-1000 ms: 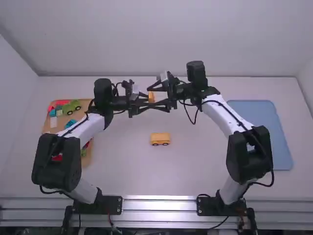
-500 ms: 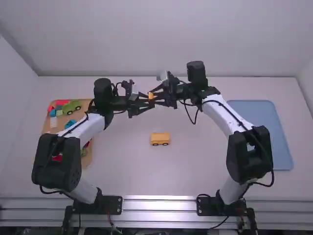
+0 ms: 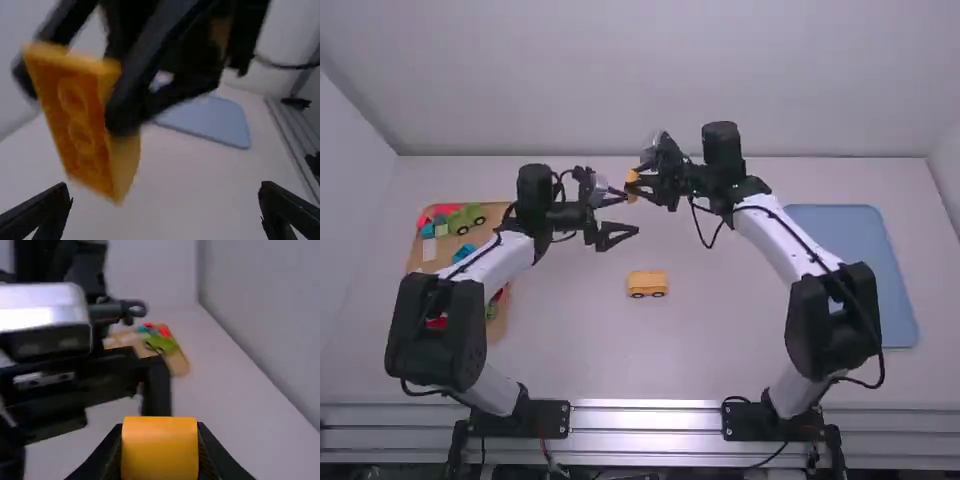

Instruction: Assemble lego blocks to make yellow taxi

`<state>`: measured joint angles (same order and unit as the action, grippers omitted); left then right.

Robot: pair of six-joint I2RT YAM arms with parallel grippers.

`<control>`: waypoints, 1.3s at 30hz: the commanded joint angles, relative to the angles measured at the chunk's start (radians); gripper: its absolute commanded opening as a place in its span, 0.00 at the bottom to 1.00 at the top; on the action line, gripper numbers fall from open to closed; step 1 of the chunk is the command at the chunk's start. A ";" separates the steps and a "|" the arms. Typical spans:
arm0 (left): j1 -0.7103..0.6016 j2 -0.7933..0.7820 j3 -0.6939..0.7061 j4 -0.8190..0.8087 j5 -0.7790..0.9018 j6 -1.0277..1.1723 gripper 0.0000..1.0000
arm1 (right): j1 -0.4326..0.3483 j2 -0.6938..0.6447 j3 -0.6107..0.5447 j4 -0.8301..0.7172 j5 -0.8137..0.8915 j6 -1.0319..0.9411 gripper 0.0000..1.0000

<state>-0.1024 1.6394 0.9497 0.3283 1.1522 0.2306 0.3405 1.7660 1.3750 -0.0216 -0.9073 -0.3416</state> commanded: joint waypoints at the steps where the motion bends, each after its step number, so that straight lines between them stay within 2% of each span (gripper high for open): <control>1: -0.010 -0.015 0.005 -0.079 -0.266 0.005 0.99 | 0.002 -0.114 0.019 -0.056 0.316 0.009 0.12; 2: -0.009 -0.015 0.005 -0.108 -0.324 0.005 0.99 | 0.007 -0.133 0.019 -0.090 0.376 0.003 0.13; 3: -0.008 -0.015 0.005 -0.163 -0.441 0.005 0.99 | 0.024 -0.168 0.019 -0.170 0.516 0.001 0.14; 4: -0.008 -0.015 0.005 -0.172 -0.463 0.005 0.99 | 0.029 -0.174 0.019 -0.186 0.545 0.001 0.14; 6: -0.013 -0.015 0.005 -0.217 -0.593 0.004 0.99 | 0.058 -0.202 0.019 -0.300 0.707 0.000 0.15; 8: -0.005 -0.017 0.005 -0.227 -0.656 0.003 0.99 | 0.085 -0.208 0.019 -0.407 0.799 -0.016 0.15; 12: -0.006 -0.050 0.005 -0.232 -0.671 0.032 0.99 | 0.108 -0.197 0.019 -0.580 0.861 -0.025 0.15; 16: -0.004 -0.140 0.005 -0.269 -0.675 0.095 0.99 | 0.111 -0.134 0.019 -0.718 0.860 -0.023 0.12; 20: -0.005 -0.257 0.005 -0.359 -0.736 0.111 0.99 | 0.111 -0.072 0.019 -0.717 0.838 -0.041 0.12; 24: -0.010 -0.405 -0.009 -0.464 -0.850 0.100 0.99 | 0.134 0.013 0.060 -0.718 0.681 -0.151 0.13; 29: -0.009 -0.601 -0.142 -0.419 -1.029 -0.026 0.99 | 0.189 0.159 0.217 -0.732 0.667 -0.169 0.11; 34: -0.008 -0.855 -0.312 -0.379 -1.313 -0.215 0.99 | 0.267 0.299 0.429 -0.832 0.568 -0.294 0.10; 36: -0.008 -0.916 -0.339 -0.384 -1.362 -0.265 0.99 | 0.283 0.334 0.474 -0.849 0.576 -0.295 0.10; 39: -0.009 -1.123 -0.388 -0.465 -1.528 -0.364 0.99 | 0.341 0.443 0.595 -0.914 0.576 -0.334 0.11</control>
<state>-0.1040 0.6262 0.5755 -0.1146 -0.1783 -0.0063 0.6502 2.1334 1.8950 -0.9058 -0.3080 -0.6239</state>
